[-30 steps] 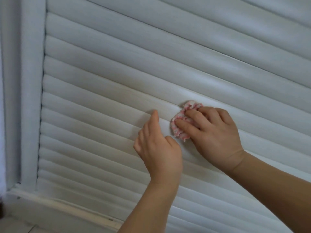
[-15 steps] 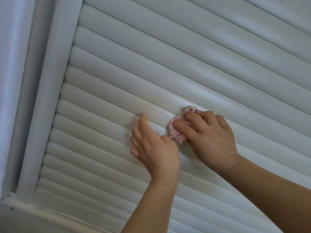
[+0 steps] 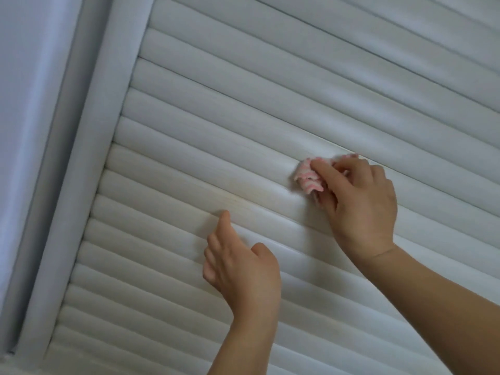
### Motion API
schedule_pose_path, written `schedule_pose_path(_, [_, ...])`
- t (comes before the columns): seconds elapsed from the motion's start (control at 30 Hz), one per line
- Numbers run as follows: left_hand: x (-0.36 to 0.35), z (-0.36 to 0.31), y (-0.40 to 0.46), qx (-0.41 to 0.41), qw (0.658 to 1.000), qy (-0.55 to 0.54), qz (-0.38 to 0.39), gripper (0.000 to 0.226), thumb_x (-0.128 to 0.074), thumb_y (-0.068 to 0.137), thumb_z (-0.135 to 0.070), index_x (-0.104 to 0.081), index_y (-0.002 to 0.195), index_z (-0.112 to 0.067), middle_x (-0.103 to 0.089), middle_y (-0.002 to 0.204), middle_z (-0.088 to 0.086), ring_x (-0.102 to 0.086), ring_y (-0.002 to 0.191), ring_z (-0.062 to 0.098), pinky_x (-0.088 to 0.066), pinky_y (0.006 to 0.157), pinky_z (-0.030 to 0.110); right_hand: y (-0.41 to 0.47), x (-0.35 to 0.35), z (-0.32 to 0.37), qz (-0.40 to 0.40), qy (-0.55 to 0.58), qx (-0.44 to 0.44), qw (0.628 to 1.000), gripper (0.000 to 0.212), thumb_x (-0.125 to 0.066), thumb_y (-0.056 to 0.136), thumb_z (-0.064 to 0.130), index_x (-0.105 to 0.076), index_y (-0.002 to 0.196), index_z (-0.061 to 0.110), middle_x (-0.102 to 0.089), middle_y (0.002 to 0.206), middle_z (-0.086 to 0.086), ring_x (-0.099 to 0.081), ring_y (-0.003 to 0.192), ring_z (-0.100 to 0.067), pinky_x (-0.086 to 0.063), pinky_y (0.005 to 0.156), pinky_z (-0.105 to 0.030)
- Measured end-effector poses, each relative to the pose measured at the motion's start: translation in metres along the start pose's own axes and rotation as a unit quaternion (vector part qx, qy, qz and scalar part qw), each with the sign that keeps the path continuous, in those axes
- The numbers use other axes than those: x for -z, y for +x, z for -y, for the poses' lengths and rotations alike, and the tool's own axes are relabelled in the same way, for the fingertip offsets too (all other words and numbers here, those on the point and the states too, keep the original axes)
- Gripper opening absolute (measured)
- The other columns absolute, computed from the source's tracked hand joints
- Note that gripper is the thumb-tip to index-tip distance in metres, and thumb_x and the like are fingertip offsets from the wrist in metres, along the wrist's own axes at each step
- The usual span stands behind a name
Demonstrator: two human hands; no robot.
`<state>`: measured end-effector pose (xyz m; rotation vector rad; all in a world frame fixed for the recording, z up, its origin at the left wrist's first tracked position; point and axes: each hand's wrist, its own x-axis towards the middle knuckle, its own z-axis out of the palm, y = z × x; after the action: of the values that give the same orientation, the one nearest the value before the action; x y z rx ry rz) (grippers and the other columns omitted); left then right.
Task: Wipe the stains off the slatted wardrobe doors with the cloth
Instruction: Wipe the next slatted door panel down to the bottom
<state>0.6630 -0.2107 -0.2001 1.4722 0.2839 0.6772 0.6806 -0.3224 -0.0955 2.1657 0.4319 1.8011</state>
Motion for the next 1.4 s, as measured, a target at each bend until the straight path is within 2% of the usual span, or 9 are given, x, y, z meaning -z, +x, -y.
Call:
schedule_pose_path(0.1, [0.002,-0.002,0.003,0.012,1.000,-0.012,0.002,0.068,-0.054,0.080,-0.004,-0.033,0.142,-0.021,-0.044,0.140,-0.001,-0.033,0.130,0.020,-0.018,0.102,0.034,0.013,-0.011,0.021,-0.012,-0.023,0.009,1.000,0.034,-0.054,0.082,0.038,-0.069,0.111,0.026,-0.063,0.103,-0.009,-0.053,0.082,-0.034,-0.041,0.063,-0.035])
schedule_pose_path(0.27, [0.006,-0.006,0.006,0.025,0.999,-0.025,-0.008,0.067,-0.054,0.080,-0.004,-0.034,0.142,-0.022,-0.043,0.140,-0.001,-0.032,0.131,0.020,-0.019,0.101,0.034,-0.011,-0.019,0.028,0.006,-0.078,0.144,0.986,0.038,-0.071,0.076,0.029,-0.068,0.113,0.025,-0.065,0.101,-0.006,-0.043,0.082,-0.028,-0.036,0.062,-0.034])
schedule_pose_path(0.47, [0.016,-0.005,0.022,0.039,0.998,-0.035,-0.035,0.069,-0.053,0.082,-0.002,-0.029,0.145,-0.019,-0.028,0.150,0.004,-0.026,0.137,0.023,-0.018,0.109,0.038,-0.017,-0.017,0.028,0.020,-0.068,0.164,0.984,0.037,-0.069,0.073,0.024,-0.070,0.110,0.024,-0.065,0.098,-0.008,-0.056,0.073,-0.032,-0.035,0.063,-0.034])
schedule_pose_path(0.77, [0.018,0.000,0.022,0.040,0.996,-0.061,-0.057,0.069,-0.049,0.082,0.004,-0.030,0.145,-0.015,-0.036,0.148,0.003,-0.037,0.132,0.022,-0.012,0.113,0.032,0.013,-0.039,0.087,-0.032,0.012,0.228,0.973,0.031,-0.049,0.080,0.023,-0.073,0.098,0.026,-0.068,0.100,-0.005,-0.041,0.091,-0.025,-0.027,0.071,-0.036])
schedule_pose_path(0.87, [0.018,0.000,0.020,0.039,0.994,-0.073,-0.064,0.069,-0.048,0.081,0.007,-0.031,0.144,-0.016,-0.038,0.147,0.001,-0.038,0.130,0.018,-0.011,0.114,0.031,0.033,-0.051,0.115,-0.049,0.024,0.245,0.968,0.028,-0.049,0.080,0.023,-0.074,0.091,0.026,-0.069,0.108,-0.005,-0.050,0.102,-0.026,-0.029,0.076,-0.037])
schedule_pose_path(0.97, [0.021,-0.001,0.017,0.051,0.992,-0.097,-0.064,0.069,-0.045,0.082,0.009,-0.031,0.144,-0.018,-0.040,0.145,-0.003,-0.038,0.124,0.014,-0.014,0.114,0.033,0.051,-0.060,0.134,-0.047,0.003,0.285,0.957,0.028,-0.049,0.077,0.021,-0.074,0.086,0.027,-0.069,0.103,-0.001,-0.063,0.097,-0.027,-0.036,0.080,-0.039])
schedule_pose_path(1.13, [0.019,0.009,0.027,0.048,0.986,-0.131,-0.087,0.068,-0.044,0.079,0.011,-0.035,0.141,-0.015,-0.042,0.141,0.004,-0.043,0.126,0.017,-0.023,0.111,0.039,0.041,-0.051,0.104,-0.084,-0.015,0.304,0.949,0.019,-0.057,0.085,0.018,-0.073,0.092,0.026,-0.068,0.088,0.000,-0.062,0.078,-0.026,-0.030,0.070,-0.038])
schedule_pose_path(1.27, [0.019,0.017,0.036,0.072,0.987,-0.131,-0.064,0.069,-0.042,0.082,0.008,-0.030,0.144,-0.019,-0.038,0.145,0.004,-0.037,0.133,0.015,-0.022,0.111,0.037,-0.002,-0.025,0.055,-0.018,-0.058,0.266,0.962,0.029,-0.051,0.087,0.021,-0.069,0.109,0.028,-0.067,0.100,-0.004,-0.059,0.079,-0.029,-0.029,0.070,-0.037])
schedule_pose_path(1.4, [0.021,0.022,0.036,0.080,0.992,-0.084,-0.050,0.068,-0.043,0.084,0.003,-0.028,0.145,-0.023,-0.034,0.149,-0.002,-0.029,0.136,0.016,-0.015,0.109,0.030,-0.036,-0.010,0.023,0.024,-0.095,0.237,0.967,0.038,-0.065,0.076,0.015,-0.069,0.112,0.026,-0.064,0.092,-0.008,-0.056,0.076,-0.032,-0.029,0.069,-0.038])
